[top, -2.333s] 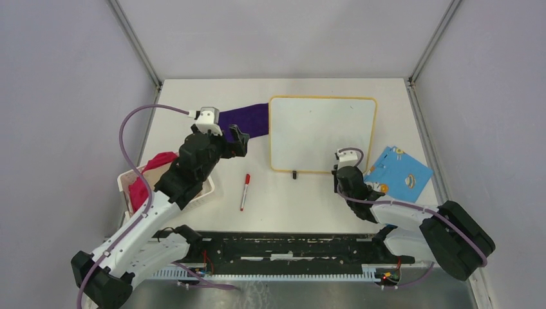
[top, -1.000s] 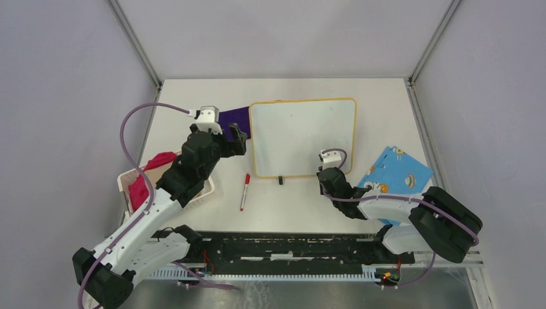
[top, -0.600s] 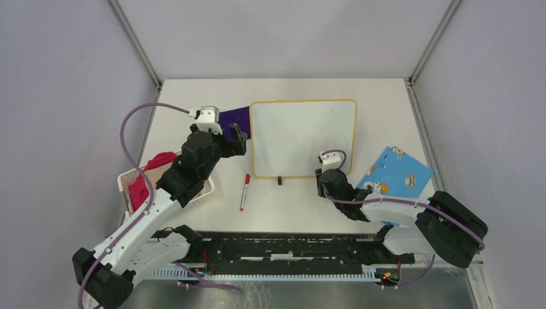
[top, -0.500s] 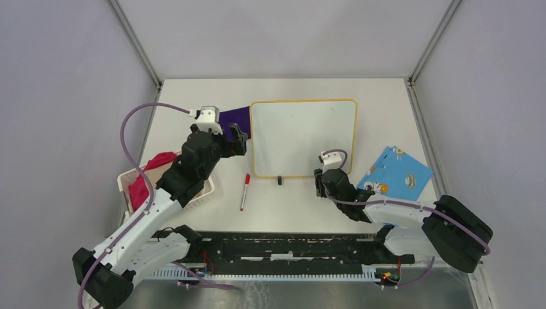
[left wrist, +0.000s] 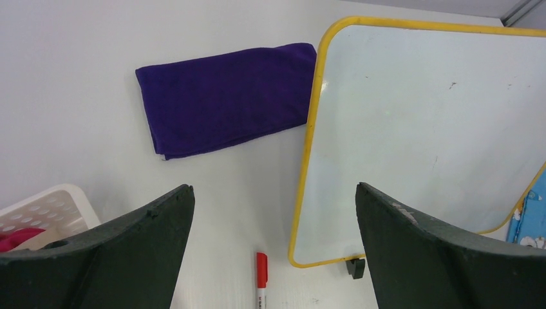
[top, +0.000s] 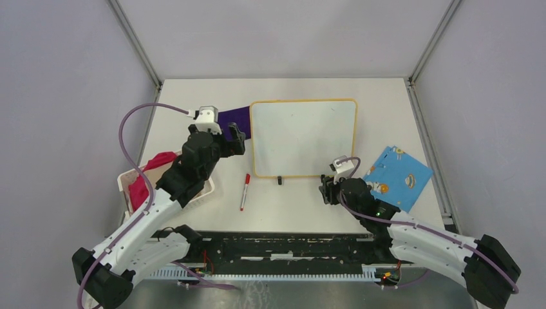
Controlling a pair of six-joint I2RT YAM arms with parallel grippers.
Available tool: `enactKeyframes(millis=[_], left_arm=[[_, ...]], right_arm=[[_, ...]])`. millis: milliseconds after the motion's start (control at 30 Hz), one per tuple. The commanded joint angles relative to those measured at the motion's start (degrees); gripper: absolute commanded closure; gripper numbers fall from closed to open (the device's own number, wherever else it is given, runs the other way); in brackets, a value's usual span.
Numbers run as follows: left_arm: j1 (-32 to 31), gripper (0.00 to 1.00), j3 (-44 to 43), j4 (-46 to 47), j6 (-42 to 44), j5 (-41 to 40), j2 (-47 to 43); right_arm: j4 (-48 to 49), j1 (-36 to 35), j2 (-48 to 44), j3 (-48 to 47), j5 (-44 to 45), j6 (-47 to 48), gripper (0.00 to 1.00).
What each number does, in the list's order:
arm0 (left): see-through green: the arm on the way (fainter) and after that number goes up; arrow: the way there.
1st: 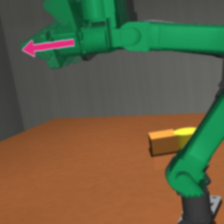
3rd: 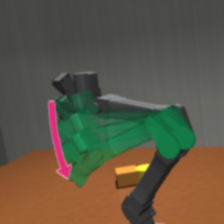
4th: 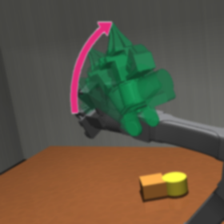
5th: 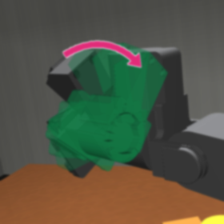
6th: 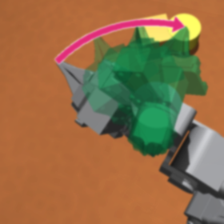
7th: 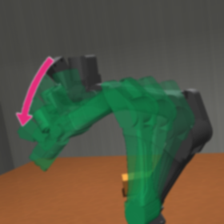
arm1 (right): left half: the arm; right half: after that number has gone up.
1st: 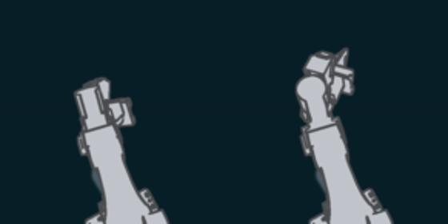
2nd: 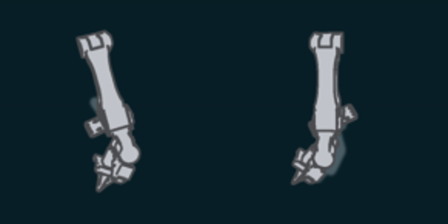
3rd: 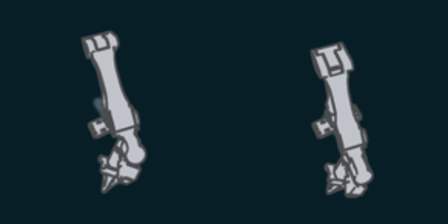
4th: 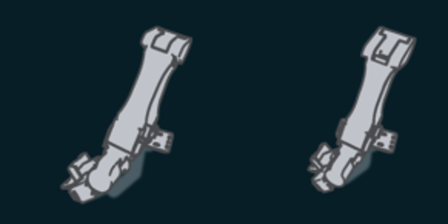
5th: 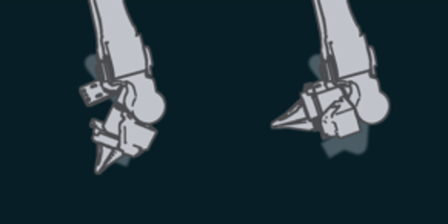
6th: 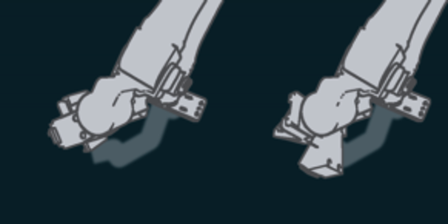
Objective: Write a sentence on the whiteboard
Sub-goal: Move the whiteboard to the center of the board, then adjust the whiteboard marker at the center of the board.
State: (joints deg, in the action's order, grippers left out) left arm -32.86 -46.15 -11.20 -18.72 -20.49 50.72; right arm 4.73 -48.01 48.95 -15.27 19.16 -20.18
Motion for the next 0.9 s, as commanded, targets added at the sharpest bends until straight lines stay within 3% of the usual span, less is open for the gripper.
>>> enactKeyframes(millis=[0, 133, 233, 400, 667, 867], left_arm=[[-0.7, 0.00, -3.8, -1.0, 0.7, -2.2, -1.3], [-0.7, 0.00, -8.4, -9.4, -2.2, 1.1, 0.1], [-0.7, 0.00, -11.0, -17.5, -2.4, 7.9, 1.9], [-1.4, 0.00, -4.1, -18.6, -5.9, 22.8, -2.2], [-5.8, 0.00, 0.6, -23.7, -8.9, 16.9, 1.2], [-9.8, 0.00, -1.4, -24.5, -10.6, 5.8, 7.8]], right_arm=[[-1.7, -0.3, -8.0, 4.2, -3.5, 4.0, 0.48], [-1.1, -0.2, -16.0, 6.8, -3.1, 5.1, 0.46], [0.3, -0.3, -19.4, 8.2, -1.3, 5.1, 0.43], [2.8, -0.2, -21.7, 9.0, -0.5, 2.8, 0.40], [2.9, -0.2, -23.8, 9.5, 2.2, 2.0, 0.40], [2.4, -0.2, -24.6, 10.0, 3.6, 1.6, 0.39]])
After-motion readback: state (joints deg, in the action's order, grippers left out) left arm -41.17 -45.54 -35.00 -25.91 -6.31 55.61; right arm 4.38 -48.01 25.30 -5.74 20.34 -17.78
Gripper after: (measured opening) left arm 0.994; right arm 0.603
